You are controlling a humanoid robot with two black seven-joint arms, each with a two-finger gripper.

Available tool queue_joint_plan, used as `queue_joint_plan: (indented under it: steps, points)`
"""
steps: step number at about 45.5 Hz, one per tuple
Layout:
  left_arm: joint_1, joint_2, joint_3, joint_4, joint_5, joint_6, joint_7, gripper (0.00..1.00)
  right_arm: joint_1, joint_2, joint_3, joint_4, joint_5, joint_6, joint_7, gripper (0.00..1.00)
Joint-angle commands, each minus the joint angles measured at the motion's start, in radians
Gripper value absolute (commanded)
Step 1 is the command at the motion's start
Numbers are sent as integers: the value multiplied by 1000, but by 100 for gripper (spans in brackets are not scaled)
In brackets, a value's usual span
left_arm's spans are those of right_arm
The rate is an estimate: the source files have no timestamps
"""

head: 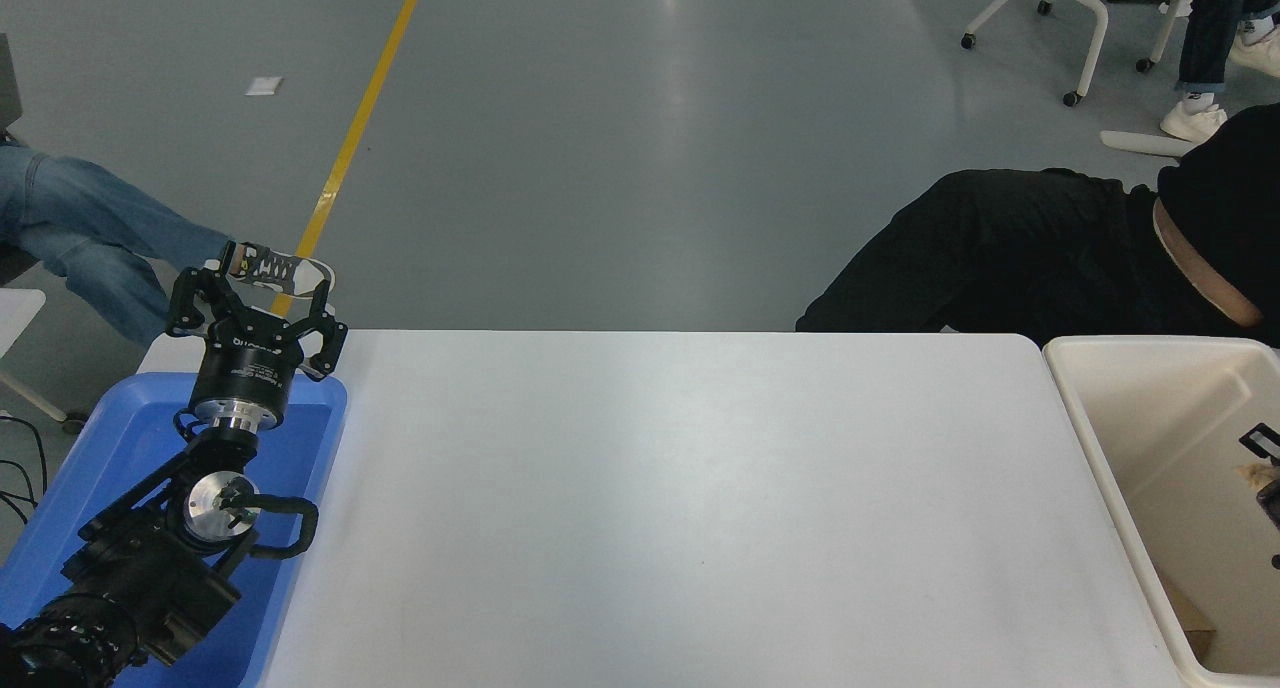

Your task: Pick up paper ball place in dustbin

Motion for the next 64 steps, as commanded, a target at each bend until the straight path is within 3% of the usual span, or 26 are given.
queue_joint_plan:
  steps: [1,9,14,21,29,36,45,54,64]
  points:
    - [0,1,-1,0,0,0,0,99,-6,8,11,1,1,-46,0,89]
    - [0,-1,-1,0,0,0,0,99,-2,2,43,7,2,-46,0,90]
    - [0,1,-1,0,0,0,0,99,7,-3,75,21,2,-46,0,100]
    - [0,1,-1,0,0,0,0,99,60,-44,94,104,-4,-46,0,100]
    - [0,1,-1,0,0,0,0,99,205,-177,78,390,-24,-37,2,100]
    - [0,1,-1,0,0,0,0,99,441,-332,23,760,-145,-14,0,100]
    - [0,1,-1,0,0,0,0,99,815,-356,-271,1056,-169,33,0,100]
    - [0,1,-1,0,0,0,0,99,1227,-322,-492,1260,-168,257,0,100]
    - [0,1,1,0,0,0,0,99,1463,-191,-586,1263,-179,820,0,100]
